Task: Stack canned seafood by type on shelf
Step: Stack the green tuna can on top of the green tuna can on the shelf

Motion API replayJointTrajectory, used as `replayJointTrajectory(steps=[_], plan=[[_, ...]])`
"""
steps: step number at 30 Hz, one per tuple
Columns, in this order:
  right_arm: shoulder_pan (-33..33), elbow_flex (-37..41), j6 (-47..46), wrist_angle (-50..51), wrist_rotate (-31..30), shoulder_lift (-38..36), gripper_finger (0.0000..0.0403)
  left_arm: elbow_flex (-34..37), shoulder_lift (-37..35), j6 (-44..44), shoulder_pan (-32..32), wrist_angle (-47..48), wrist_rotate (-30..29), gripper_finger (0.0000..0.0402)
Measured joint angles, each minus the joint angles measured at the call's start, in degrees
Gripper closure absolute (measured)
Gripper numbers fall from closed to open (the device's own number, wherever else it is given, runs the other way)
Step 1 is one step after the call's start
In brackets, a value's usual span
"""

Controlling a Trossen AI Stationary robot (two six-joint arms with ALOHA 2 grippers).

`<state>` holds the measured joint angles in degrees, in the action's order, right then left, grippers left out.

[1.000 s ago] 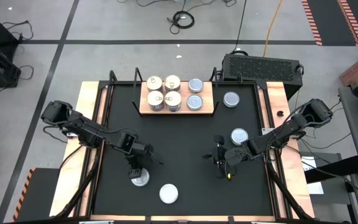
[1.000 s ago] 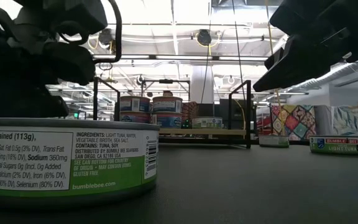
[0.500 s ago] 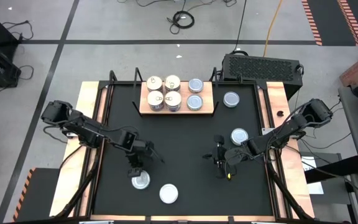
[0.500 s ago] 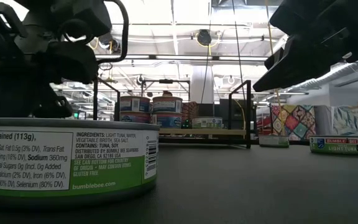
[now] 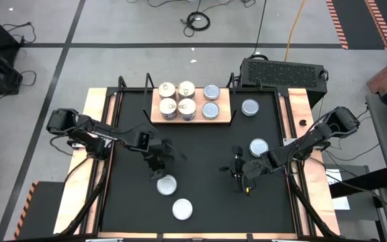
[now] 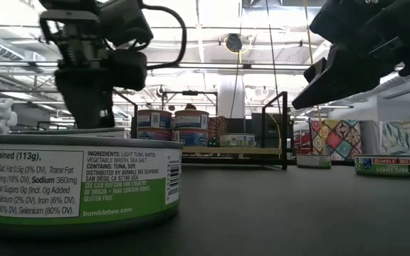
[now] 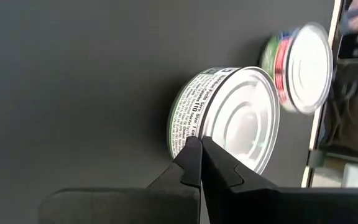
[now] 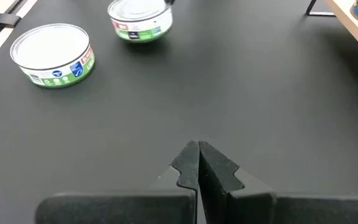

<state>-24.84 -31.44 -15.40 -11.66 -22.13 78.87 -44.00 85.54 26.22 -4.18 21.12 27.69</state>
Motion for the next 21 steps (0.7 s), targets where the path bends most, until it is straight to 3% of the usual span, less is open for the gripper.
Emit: replayJointTrajectory(steps=[9,17,21], plan=[[0.0,0.0,0.0,1.1,0.0,0.0,0.0403,-0.4,0.0,0.4,6.8,-10.5,5.6,0.0401],[0.0,0.0,0.0,4.7,0.0,0.0,0.0403,-9.1,-0.1,1.9,10.9,-9.4,4.8,0.0401],[0.6,0.0,1.2,5.0,0.0,0.0,0.0403,-15.6,-0.1,1.5,13.6,-4.3,4.1,0.0401]])
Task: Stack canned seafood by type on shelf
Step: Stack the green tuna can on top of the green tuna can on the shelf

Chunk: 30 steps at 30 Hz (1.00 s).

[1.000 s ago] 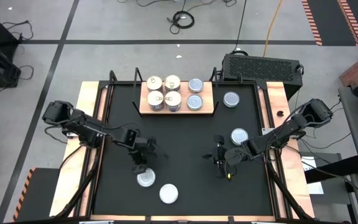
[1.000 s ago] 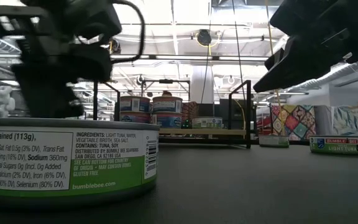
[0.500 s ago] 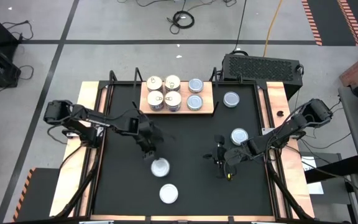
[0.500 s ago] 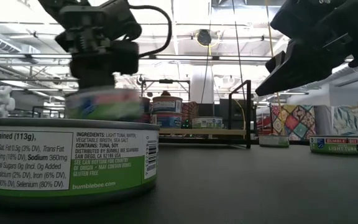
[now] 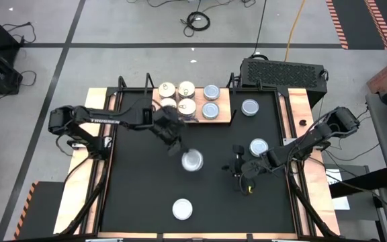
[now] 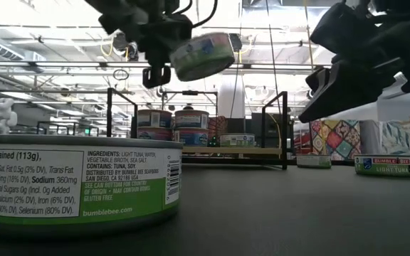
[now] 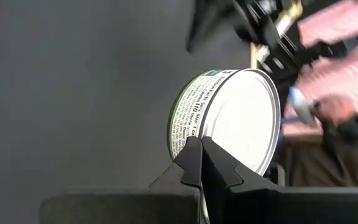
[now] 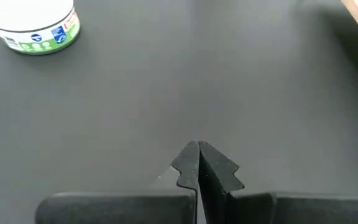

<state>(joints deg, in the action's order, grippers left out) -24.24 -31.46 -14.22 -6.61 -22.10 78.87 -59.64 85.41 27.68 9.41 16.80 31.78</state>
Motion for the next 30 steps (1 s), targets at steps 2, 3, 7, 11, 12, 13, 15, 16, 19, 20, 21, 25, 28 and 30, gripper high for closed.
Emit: replayJointTrajectory(steps=[2,3,7,11,12,13,15,16,19,20,21,25,28,30], plan=[[0.8,0.0,0.1,0.0,1.4,0.0,0.0403,-2.7,0.0,0.1,1.9,3.2,-1.5,0.0401],[1.3,0.0,0.3,0.0,2.8,0.0,0.0403,-3.8,0.0,0.3,3.0,4.1,-2.2,0.0401],[3.5,0.0,1.4,0.0,7.4,0.0,0.0403,-7.1,0.0,0.5,7.2,5.0,-5.2,0.0401],[5.6,0.0,3.9,0.0,7.8,0.0,0.0403,-9.9,0.7,0.4,11.9,4.7,-6.7,0.0402],[6.3,0.0,4.7,0.0,8.4,0.0,0.0403,-10.6,1.1,0.4,13.1,4.7,-6.7,0.0401],[7.0,0.0,5.5,0.0,9.2,0.0,0.0403,-11.3,1.6,0.4,14.2,5.0,-6.7,0.0402],[8.7,0.0,6.8,0.0,10.6,0.0,0.0403,-13.2,3.1,0.5,16.2,5.6,-6.7,0.0402],[9.6,0.0,7.4,0.0,10.6,0.0,0.0403,-14.1,4.0,0.7,17.2,5.6,-6.6,0.0402],[12.5,0.0,9.3,-0.1,10.8,0.0,0.0403,-17.1,7.4,2.9,20.2,6.8,-6.6,0.0402],[13.6,0.0,10.2,0.0,11.5,0.0,0.0403,-18.2,8.7,3.2,21.1,6.7,-6.4,0.0402],[14.7,0.0,10.9,-0.1,12.6,0.0,0.0403,-19.5,10.1,3.3,22.0,6.6,-6.0,0.0401],[19.7,0.0,14.1,-0.1,17.6,0.0,0.0403,-26.4,16.4,1.8,25.1,6.4,-3.3,0.0402],[23.5,0.0,15.9,-0.1,20.7,0.0,0.0403,-32.7,21.8,0.7,27.4,6.5,-1.0,0.0402],[25.6,0.0,16.5,-0.1,22.2,0.0,0.0403,-37.1,25.3,0.5,28.8,6.5,-0.3,0.0402]])
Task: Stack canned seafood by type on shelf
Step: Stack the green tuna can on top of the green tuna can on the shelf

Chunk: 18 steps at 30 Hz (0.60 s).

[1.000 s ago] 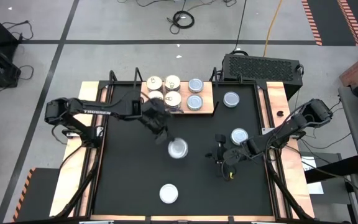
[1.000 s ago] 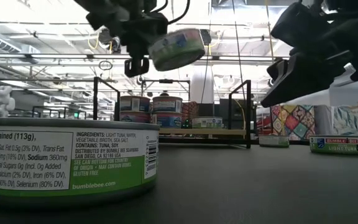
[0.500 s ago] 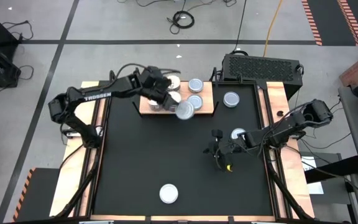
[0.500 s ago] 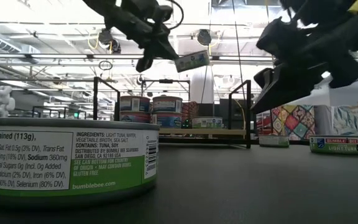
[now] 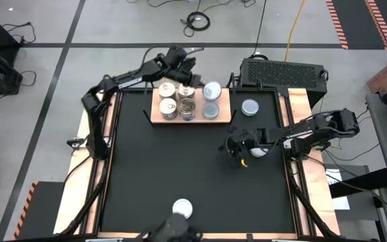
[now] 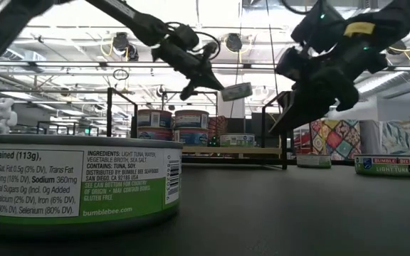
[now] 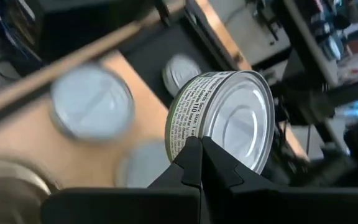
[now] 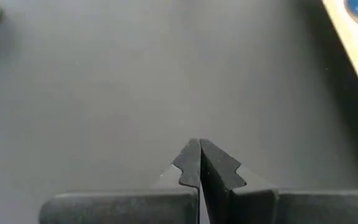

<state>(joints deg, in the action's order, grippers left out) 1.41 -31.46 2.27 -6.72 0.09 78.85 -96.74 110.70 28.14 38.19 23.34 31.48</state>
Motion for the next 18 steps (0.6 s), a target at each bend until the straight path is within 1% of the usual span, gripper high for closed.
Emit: replayJointTrajectory(steps=[3,5,8,12,18], plan=[[2.6,0.0,0.6,0.0,1.8,0.0,0.0403,-6.6,4.9,0.0,1.6,-0.2,1.0,0.0402],[3.8,0.0,1.0,0.0,1.9,0.0,0.0403,-10.6,8.2,0.0,2.4,0.0,2.1,0.0402],[5.2,0.0,1.5,0.1,3.2,0.0,0.0403,-14.9,12.3,-0.1,3.4,0.3,3.4,0.0402],[6.3,0.0,1.5,0.1,5.8,0.0,0.0403,-18.7,16.2,-1.9,5.0,0.7,7.0,0.0402],[6.9,0.0,1.9,0.1,6.3,0.0,0.0403,-20.3,18.7,-6.0,7.6,3.6,8.1,0.0402]])
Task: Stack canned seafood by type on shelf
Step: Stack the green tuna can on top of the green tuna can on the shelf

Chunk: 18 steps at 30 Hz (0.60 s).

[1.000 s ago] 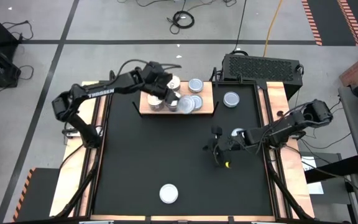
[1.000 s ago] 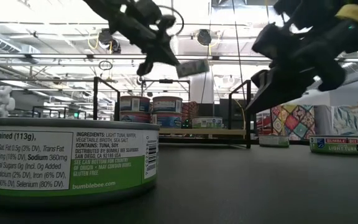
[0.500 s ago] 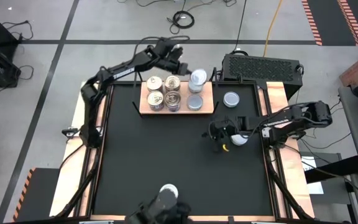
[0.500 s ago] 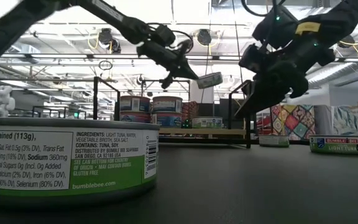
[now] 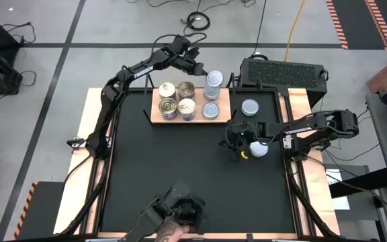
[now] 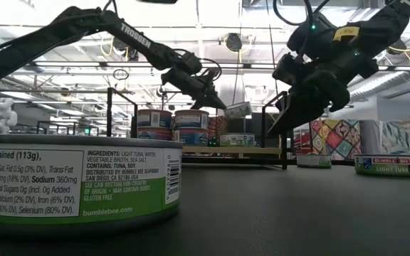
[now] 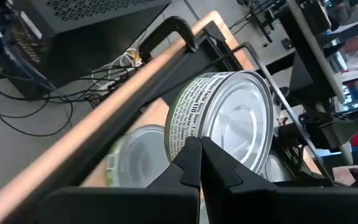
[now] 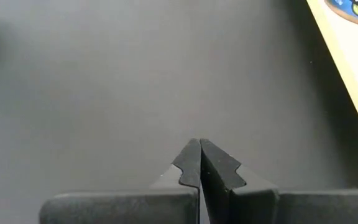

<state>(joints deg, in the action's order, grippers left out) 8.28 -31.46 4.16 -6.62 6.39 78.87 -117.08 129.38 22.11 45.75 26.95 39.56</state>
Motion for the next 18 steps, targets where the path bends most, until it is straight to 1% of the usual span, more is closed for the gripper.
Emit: replayJointTrajectory(steps=[9,11,18], plan=[[1.2,0.0,1.0,-0.1,0.0,0.0,0.0403,-0.2,-0.1,-4.9,1.9,3.0,0.3,0.0402],[1.5,0.0,0.9,-0.3,0.0,0.0,0.0403,-0.2,0.3,-6.5,1.9,2.8,-0.7,0.0402],[1.8,0.0,0.6,-0.5,0.0,0.0,0.0403,-0.2,1.9,-8.1,1.8,3.6,-0.9,0.0402]])
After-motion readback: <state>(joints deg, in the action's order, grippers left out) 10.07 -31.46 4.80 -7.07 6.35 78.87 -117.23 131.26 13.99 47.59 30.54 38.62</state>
